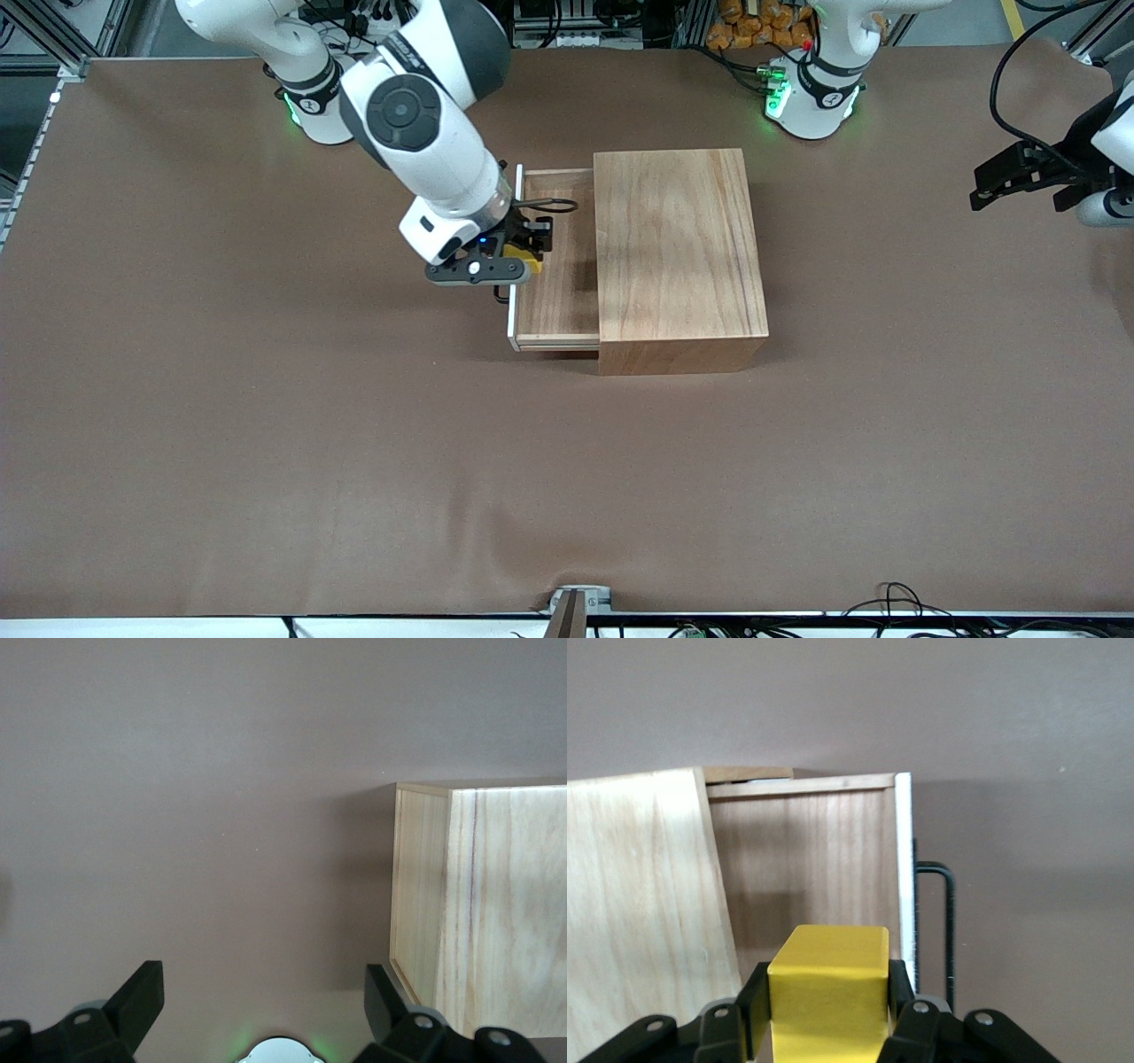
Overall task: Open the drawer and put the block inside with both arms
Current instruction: 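Carry the yellow cube with the right gripper into the open drawer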
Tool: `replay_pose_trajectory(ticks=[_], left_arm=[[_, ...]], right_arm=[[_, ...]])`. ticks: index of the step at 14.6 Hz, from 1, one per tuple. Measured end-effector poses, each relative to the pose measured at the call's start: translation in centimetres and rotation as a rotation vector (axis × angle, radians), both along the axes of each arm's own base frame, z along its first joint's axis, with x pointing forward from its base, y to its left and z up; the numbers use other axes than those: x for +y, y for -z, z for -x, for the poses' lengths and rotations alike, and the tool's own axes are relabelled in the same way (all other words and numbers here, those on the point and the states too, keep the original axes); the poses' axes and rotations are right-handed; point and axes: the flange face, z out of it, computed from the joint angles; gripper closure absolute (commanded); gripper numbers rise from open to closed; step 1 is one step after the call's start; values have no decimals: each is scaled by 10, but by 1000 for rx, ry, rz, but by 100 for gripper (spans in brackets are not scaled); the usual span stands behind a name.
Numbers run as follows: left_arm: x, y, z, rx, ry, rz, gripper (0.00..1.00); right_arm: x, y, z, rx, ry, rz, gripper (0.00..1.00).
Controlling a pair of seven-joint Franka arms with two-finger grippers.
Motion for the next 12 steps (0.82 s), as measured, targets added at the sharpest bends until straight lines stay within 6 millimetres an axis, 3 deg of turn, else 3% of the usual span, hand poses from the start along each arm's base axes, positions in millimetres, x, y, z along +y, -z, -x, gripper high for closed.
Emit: replay_pose_trajectory(ticks=[4,9,10,11,12], left_arm=[[-1,0,0,0,1,0,0],[-1,0,0,0,1,0,0],[-1,0,0,0,1,0,0],[-1,0,0,0,1,0,0],[-1,0,0,0,1,0,0]], right_arm=[[32,42,18,1,-30,9,100],[42,94,35,-2,-41,22,99],[43,101,39,-3,-43,24,94],[45,106,42,-1,-45,27,69],[46,109,44,3,-45,31,22]])
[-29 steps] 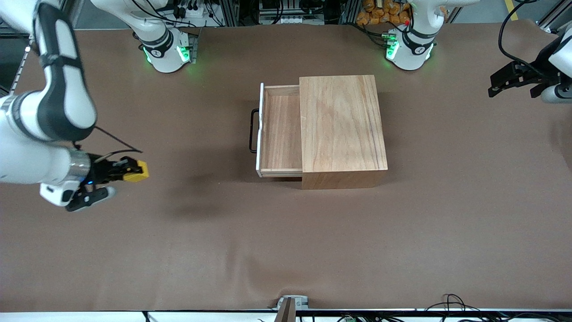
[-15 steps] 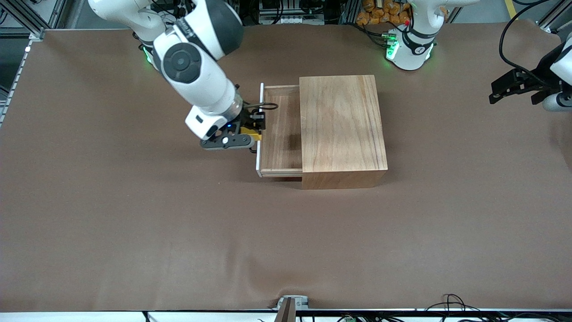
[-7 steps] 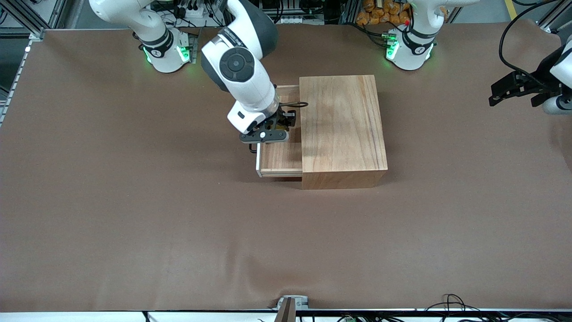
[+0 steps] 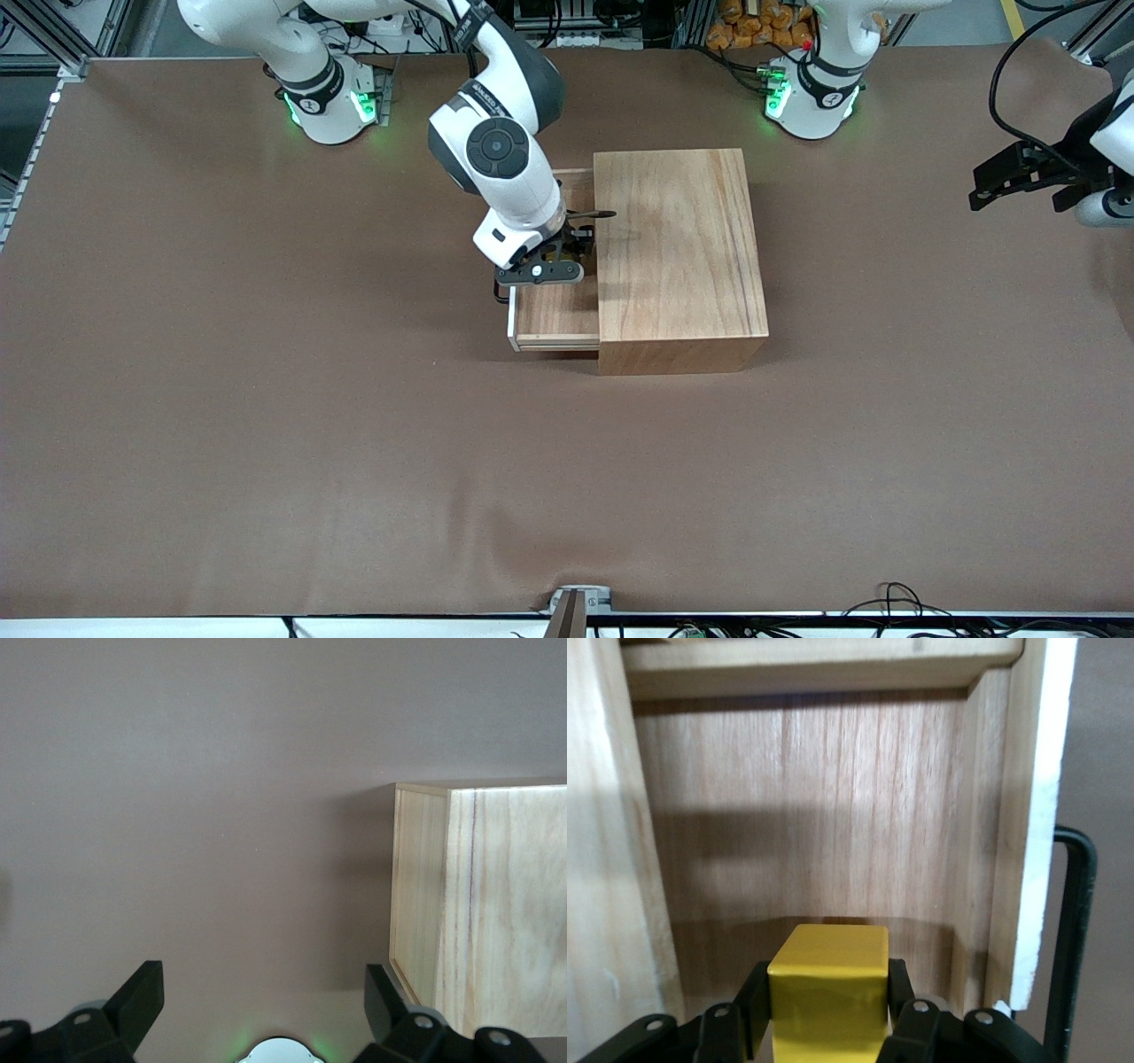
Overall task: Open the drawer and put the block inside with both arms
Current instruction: 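Carry the yellow cube with the right gripper into the open drawer, then open the right gripper to release the cube in the drawer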
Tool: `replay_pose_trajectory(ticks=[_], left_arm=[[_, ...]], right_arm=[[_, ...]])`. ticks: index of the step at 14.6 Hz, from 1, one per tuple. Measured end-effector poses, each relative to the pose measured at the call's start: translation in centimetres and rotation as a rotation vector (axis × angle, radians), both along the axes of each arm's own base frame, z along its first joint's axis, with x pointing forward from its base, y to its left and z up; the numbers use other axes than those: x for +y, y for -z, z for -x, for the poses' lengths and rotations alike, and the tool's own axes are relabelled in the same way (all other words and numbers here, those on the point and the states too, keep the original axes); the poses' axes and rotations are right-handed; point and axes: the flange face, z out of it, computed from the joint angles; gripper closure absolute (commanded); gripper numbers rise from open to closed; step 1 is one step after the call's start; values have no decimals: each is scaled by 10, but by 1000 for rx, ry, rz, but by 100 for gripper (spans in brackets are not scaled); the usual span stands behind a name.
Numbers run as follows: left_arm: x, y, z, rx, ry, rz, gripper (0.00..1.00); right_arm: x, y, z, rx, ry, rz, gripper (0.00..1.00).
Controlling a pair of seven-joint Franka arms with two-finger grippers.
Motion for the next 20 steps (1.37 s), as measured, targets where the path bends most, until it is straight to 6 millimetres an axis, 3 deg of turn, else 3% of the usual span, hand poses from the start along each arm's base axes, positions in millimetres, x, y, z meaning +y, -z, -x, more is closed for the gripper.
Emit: replay_pose_trajectory(ticks=[1,6,10,15,20], left_arm=[[0,0,0,0,0,0,0],[0,0,0,0,0,0,0],[0,0,0,0,0,0,0],[0,0,0,1,-1,0,0],[1,2,-1,3,-2,0,0]], right_arm=[[0,1,1,3,5,2,0],[-3,-11,-5,-2,95,-3,0],[-26,-45,-21,-3,134,3,0],[-97,-88,-61,18,201,28,0],[-220,-118,-112,23,129,20,0]])
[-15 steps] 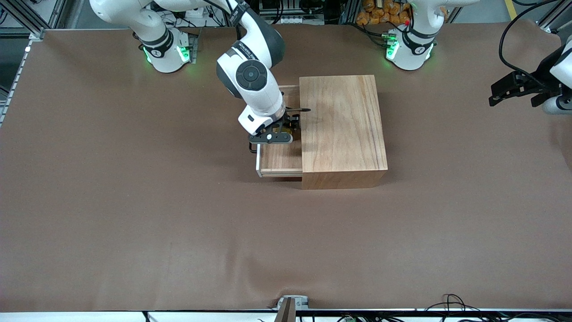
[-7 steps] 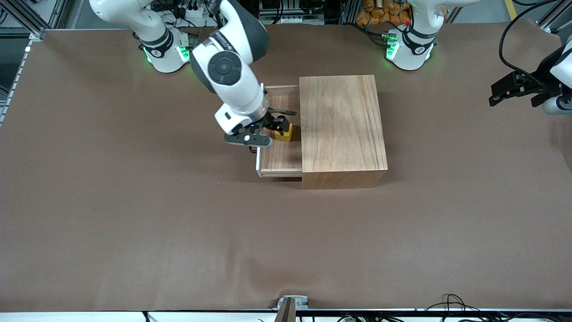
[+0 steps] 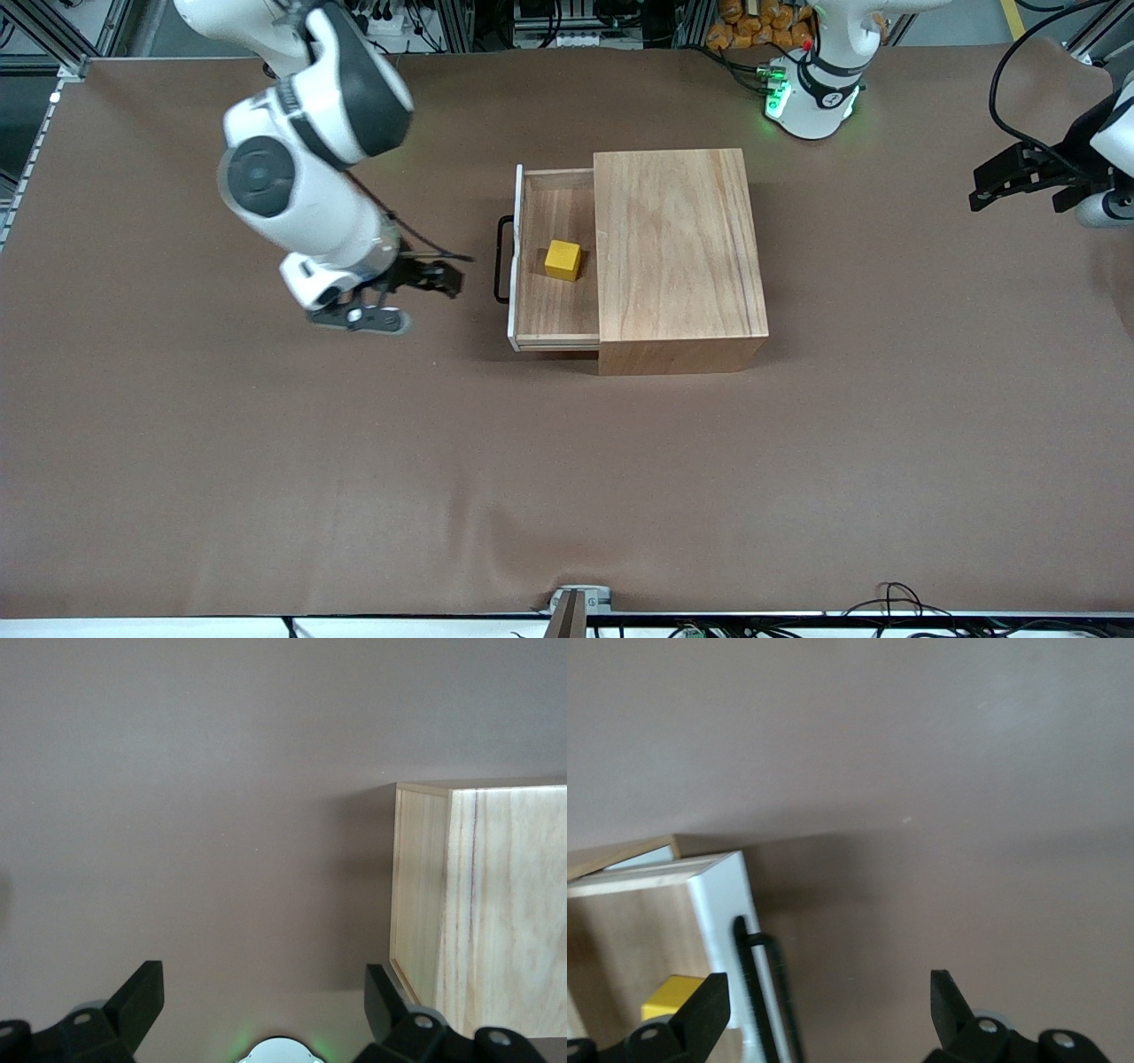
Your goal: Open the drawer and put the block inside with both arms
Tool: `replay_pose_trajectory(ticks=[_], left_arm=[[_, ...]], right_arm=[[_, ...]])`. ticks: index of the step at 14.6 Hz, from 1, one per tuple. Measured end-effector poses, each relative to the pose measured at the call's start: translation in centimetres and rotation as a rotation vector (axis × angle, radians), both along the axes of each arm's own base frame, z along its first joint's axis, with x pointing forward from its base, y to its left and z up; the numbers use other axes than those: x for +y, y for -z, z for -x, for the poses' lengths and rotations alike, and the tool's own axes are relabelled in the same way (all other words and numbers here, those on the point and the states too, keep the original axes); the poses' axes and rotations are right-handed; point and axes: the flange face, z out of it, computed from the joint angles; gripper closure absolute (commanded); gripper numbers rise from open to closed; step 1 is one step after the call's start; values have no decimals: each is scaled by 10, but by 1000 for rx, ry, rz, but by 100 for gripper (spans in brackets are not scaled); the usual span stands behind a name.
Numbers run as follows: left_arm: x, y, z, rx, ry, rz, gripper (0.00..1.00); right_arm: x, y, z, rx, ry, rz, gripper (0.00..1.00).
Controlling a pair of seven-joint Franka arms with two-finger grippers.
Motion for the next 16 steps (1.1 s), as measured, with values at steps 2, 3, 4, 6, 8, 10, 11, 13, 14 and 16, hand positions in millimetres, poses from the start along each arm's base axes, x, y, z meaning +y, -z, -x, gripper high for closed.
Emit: replay_pose_trajectory(ticks=[2,3,4,6,8,10,11,13,14,16], left_arm=[[0,2,-1,3,0,0,0],[0,2,-1,4,0,0,0],[0,2,-1,4,0,0,0],[0,2,-1,4,0,0,0],[0,2,-1,4,-1,0,0],[0,2,-1,4,-1,0,0],[0,2,-1,4,-1,0,0],[0,2,-2,4,-1,0,0],[0,2,-2,4,-1,0,0],[0,2,-2,3,-1,0,0]], right_arm=[[-43,-15,-9,2,-2,-7,0],[-66,-25,-12,0,-2,-11,0],[-89,-35,-14,-5,-1,-16,0],[-140,-59,-14,-24,4,-22,0],[-188,-82,-8,-45,3,4,0],[-227,-105,1,-76,-25,31,0],[-244,-117,8,-89,-56,39,0],[-275,-138,23,-102,-111,48,0],[-289,-145,30,-102,-124,56,0],[-306,-156,43,-83,-134,83,0]])
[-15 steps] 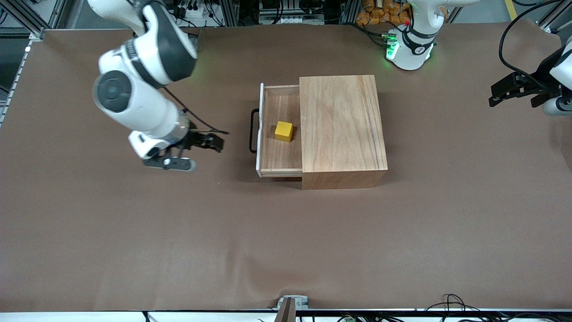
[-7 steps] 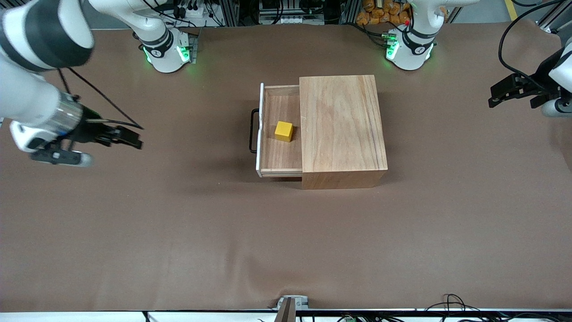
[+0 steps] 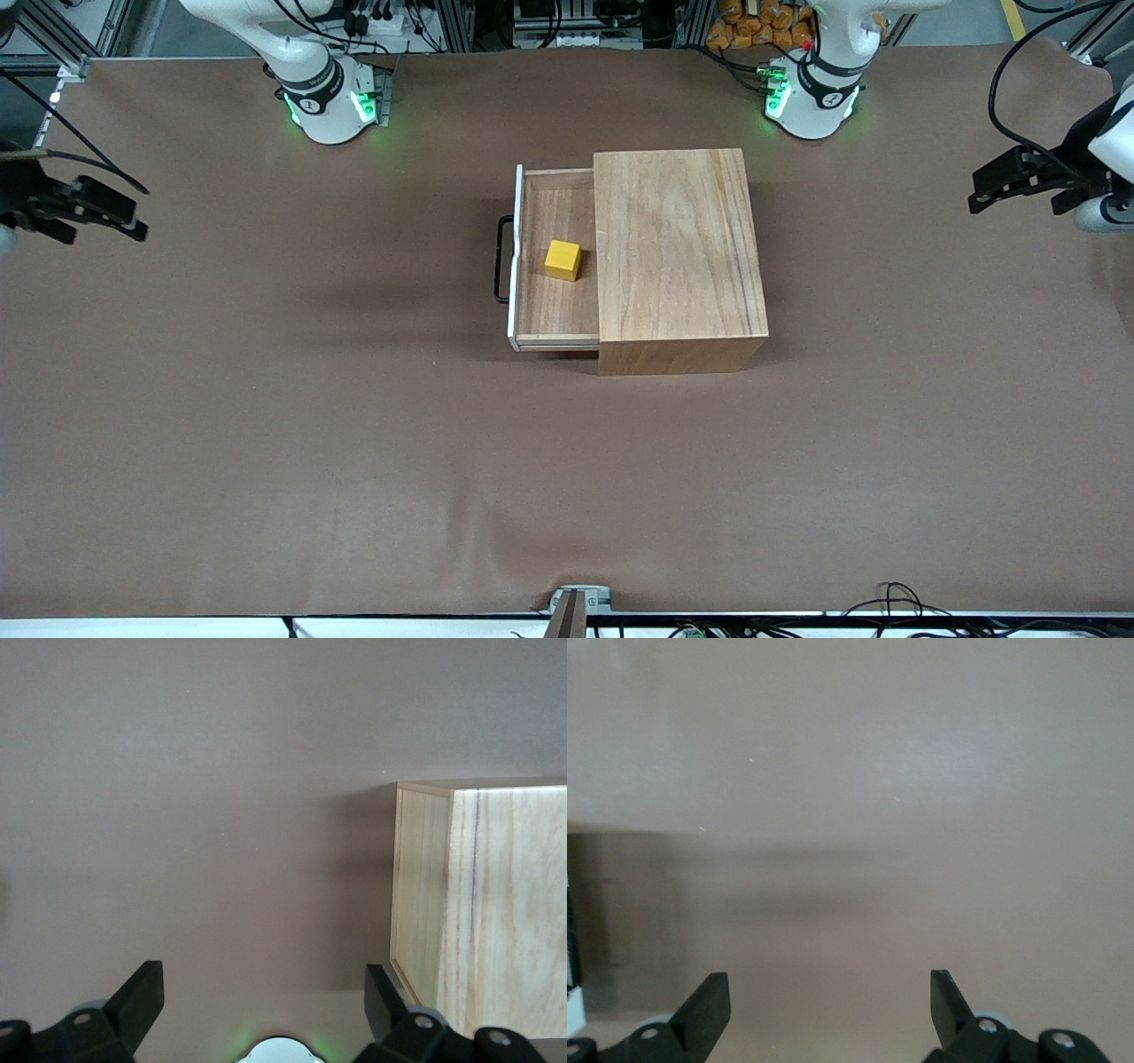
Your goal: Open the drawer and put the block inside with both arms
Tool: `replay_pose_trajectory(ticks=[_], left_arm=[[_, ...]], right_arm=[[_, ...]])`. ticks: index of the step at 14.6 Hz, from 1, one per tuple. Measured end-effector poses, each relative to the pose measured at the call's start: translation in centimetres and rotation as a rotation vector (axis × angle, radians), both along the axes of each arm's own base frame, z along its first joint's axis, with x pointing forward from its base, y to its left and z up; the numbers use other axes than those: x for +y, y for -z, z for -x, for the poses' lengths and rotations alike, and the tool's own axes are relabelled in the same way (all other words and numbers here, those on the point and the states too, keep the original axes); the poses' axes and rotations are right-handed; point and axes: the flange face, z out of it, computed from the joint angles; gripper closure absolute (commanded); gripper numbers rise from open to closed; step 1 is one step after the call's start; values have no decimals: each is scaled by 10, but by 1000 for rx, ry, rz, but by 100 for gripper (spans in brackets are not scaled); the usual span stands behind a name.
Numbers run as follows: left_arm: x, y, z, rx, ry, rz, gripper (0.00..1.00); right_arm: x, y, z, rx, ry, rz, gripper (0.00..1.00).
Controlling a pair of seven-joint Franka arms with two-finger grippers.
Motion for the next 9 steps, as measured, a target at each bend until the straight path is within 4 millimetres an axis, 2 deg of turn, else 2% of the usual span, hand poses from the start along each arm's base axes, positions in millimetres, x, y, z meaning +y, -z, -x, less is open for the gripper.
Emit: replay_pose_trajectory(ticks=[4,7,9], left_arm=[[0,0,0,-1,0,0,0],[0,0,0,-1,0,0,0],[0,0,0,-1,0,0,0]], right_arm=[[-8,-23,18,35,10,24,0],[-25,-22,24,61,56,22,0],[-27,-23,25,69,98,23,0]])
